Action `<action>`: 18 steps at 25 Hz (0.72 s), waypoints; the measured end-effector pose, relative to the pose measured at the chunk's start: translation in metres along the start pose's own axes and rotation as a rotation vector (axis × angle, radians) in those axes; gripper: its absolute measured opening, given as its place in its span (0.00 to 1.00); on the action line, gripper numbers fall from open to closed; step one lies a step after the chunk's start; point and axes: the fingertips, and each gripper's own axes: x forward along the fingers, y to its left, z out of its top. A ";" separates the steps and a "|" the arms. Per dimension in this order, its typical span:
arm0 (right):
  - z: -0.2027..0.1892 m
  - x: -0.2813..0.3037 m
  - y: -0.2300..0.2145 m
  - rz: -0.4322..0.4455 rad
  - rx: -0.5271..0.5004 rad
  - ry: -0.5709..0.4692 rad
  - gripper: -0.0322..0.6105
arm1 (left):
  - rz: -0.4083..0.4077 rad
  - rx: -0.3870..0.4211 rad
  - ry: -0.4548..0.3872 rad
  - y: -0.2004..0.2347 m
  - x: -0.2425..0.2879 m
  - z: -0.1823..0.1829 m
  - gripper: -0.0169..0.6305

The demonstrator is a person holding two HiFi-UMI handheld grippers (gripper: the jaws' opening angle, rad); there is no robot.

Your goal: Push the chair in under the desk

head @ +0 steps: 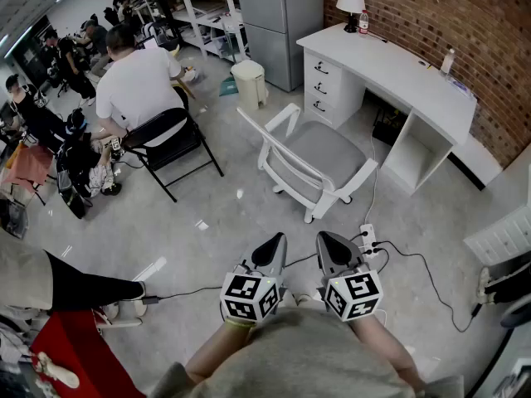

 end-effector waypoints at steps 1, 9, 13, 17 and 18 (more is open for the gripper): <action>0.000 -0.001 0.000 0.000 -0.001 0.001 0.06 | 0.001 -0.001 -0.002 -0.001 0.000 0.001 0.04; -0.005 -0.005 -0.004 0.007 -0.002 0.010 0.06 | 0.014 -0.005 -0.011 -0.006 -0.001 -0.001 0.04; 0.000 -0.004 -0.010 0.005 0.066 -0.008 0.06 | 0.033 -0.012 -0.011 -0.004 -0.002 -0.003 0.04; 0.006 -0.003 -0.011 0.018 0.095 -0.025 0.06 | 0.056 -0.025 -0.027 0.000 -0.006 0.000 0.04; 0.006 -0.003 -0.010 0.022 0.089 -0.023 0.06 | 0.062 -0.029 -0.031 0.000 -0.007 0.001 0.04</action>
